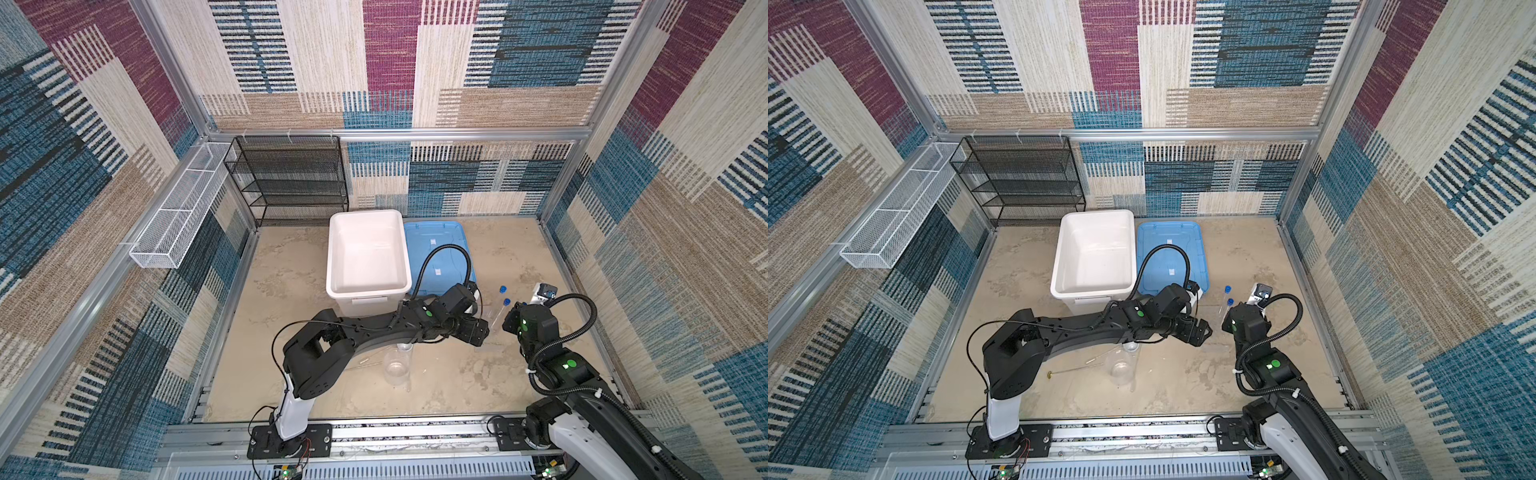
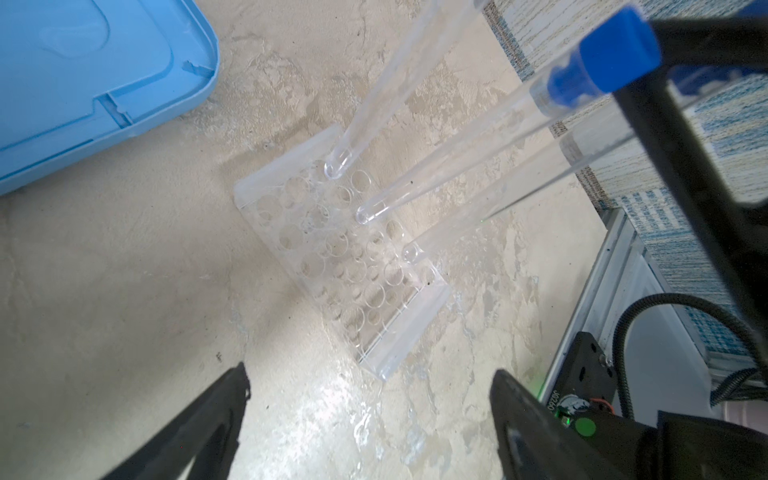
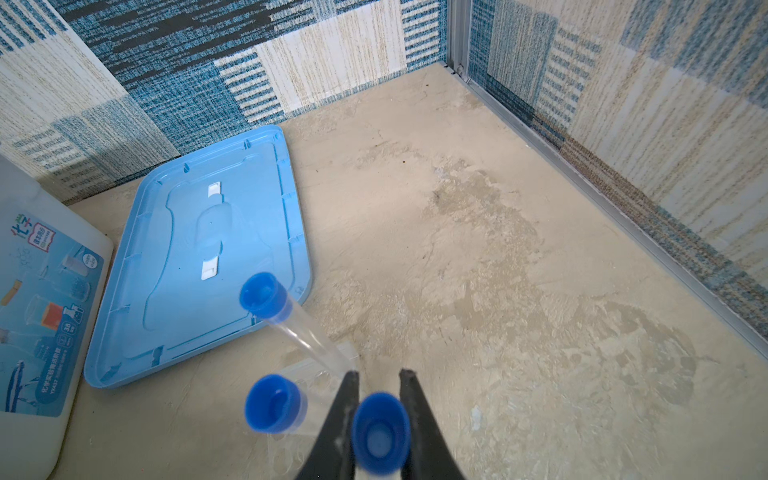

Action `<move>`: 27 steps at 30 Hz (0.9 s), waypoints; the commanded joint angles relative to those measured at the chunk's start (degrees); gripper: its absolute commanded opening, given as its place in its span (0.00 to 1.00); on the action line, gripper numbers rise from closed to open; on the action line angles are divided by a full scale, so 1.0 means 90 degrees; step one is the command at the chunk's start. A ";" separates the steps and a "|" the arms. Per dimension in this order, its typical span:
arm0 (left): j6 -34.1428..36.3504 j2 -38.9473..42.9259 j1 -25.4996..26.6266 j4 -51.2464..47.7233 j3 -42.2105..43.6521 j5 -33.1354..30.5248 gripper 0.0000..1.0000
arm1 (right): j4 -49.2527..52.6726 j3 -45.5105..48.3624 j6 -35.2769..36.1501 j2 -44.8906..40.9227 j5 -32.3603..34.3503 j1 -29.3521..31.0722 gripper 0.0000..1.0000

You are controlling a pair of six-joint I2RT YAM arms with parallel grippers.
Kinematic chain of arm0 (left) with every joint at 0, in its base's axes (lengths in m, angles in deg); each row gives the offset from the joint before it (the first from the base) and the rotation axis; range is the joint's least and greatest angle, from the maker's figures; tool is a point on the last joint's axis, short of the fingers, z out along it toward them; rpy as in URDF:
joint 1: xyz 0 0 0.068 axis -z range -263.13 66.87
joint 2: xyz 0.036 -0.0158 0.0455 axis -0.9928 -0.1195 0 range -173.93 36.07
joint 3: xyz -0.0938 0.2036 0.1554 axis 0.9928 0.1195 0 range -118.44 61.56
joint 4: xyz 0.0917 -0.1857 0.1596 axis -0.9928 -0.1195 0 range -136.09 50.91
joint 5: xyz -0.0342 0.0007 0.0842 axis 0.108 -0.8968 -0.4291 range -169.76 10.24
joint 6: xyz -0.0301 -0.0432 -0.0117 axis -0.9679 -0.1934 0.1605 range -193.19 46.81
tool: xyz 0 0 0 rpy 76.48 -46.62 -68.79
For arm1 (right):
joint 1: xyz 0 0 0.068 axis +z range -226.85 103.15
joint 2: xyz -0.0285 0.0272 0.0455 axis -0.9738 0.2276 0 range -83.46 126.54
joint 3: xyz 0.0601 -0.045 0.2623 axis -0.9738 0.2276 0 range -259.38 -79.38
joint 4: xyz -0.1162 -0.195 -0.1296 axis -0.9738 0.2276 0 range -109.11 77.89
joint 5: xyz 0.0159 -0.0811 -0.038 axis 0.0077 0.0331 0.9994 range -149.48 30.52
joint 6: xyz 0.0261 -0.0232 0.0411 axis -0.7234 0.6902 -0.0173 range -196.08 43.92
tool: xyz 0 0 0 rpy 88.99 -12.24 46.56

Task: Organize the chemistry lab equipment
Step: 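Lower the tube with the right gripper into the clear rack beside the others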

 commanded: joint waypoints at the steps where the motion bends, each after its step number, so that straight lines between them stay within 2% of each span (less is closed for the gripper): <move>1: -0.0090 -0.0029 -0.0009 0.0062 -0.0006 -0.0010 0.93 | -0.0117 -0.0036 0.0074 0.0081 0.0031 0.0028 0.13; 7: -0.0185 -0.0070 -0.0072 0.0106 0.0009 0.0047 0.93 | -0.0322 -0.0065 0.0210 0.0402 -0.0056 0.0140 0.12; 10: -0.0258 -0.0097 -0.0108 0.0167 0.0066 0.0087 0.93 | -0.0544 0.0031 0.0234 0.0255 -0.0194 0.0149 0.12; 16: -0.0342 -0.0285 -0.0143 0.0129 -0.0087 0.0156 0.90 | -0.0265 -0.0019 0.0218 0.0204 -0.0034 0.0249 0.12; 23: -0.0614 -0.0652 -0.0270 0.0083 -0.0372 0.0507 0.88 | -0.0570 -0.0114 0.0727 0.0648 0.0117 0.0415 0.12; 27: -0.0626 -0.0799 -0.0268 -0.0156 -0.0602 0.0453 0.85 | -0.0894 -0.0006 0.1028 0.0591 0.0211 0.0528 0.12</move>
